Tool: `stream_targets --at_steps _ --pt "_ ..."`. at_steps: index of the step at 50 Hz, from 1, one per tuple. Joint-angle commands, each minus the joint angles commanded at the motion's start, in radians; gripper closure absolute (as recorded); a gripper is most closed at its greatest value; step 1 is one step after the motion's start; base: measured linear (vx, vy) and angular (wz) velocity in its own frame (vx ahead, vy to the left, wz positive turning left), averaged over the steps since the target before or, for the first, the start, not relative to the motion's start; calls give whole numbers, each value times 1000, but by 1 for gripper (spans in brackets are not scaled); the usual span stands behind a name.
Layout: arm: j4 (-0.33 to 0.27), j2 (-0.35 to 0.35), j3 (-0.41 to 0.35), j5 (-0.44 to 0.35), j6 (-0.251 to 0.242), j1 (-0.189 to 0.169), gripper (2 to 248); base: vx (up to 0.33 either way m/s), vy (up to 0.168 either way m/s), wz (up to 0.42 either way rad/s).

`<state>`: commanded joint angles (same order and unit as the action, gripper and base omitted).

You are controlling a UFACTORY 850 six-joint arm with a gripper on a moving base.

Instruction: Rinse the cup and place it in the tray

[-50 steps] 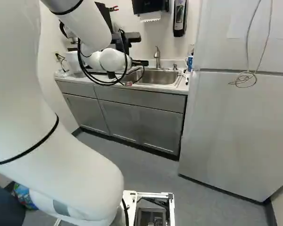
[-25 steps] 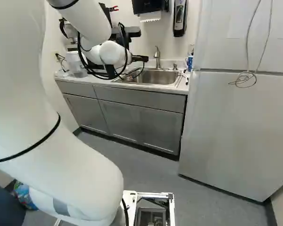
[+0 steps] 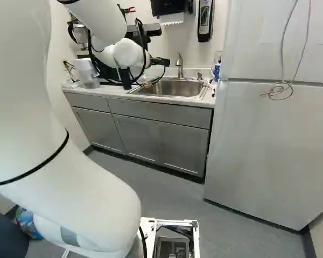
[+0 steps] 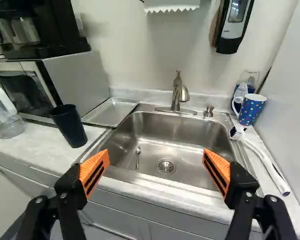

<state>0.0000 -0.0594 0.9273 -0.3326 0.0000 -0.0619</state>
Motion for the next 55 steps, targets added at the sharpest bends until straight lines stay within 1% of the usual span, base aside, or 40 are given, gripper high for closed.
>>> stream_targets --at_steps 34,55 --pt "0 -7 65 66 0 -23 3 0 0 0" --pt "0 -10 105 85 0 -36 3 0 0 0"
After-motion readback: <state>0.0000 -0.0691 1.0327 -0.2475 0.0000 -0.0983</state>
